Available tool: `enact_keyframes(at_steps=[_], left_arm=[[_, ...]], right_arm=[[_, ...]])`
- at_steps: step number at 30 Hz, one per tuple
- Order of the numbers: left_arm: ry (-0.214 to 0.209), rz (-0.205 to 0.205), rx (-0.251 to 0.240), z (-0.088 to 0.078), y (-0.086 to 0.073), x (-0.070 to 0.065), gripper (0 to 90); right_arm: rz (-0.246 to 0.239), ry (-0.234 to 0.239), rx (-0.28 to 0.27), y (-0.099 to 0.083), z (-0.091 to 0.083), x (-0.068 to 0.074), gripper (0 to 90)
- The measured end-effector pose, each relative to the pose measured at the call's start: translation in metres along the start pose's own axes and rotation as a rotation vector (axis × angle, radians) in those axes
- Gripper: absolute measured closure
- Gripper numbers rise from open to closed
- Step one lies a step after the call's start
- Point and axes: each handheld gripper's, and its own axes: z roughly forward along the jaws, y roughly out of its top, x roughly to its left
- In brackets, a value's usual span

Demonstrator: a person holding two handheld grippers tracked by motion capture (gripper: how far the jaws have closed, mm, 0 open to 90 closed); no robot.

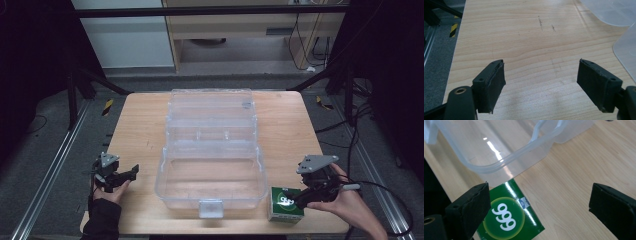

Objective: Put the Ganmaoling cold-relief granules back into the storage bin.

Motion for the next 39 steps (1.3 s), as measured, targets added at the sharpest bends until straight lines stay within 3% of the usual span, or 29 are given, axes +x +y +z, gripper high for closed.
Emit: enact_keyframes(at_steps=[39], left_arm=[[0.003,0.004,0.003,0.000,0.000,0.000,21.5]], right_arm=[[-0.143,0.131,0.202,-0.009,0.032,0.022,1.3]])
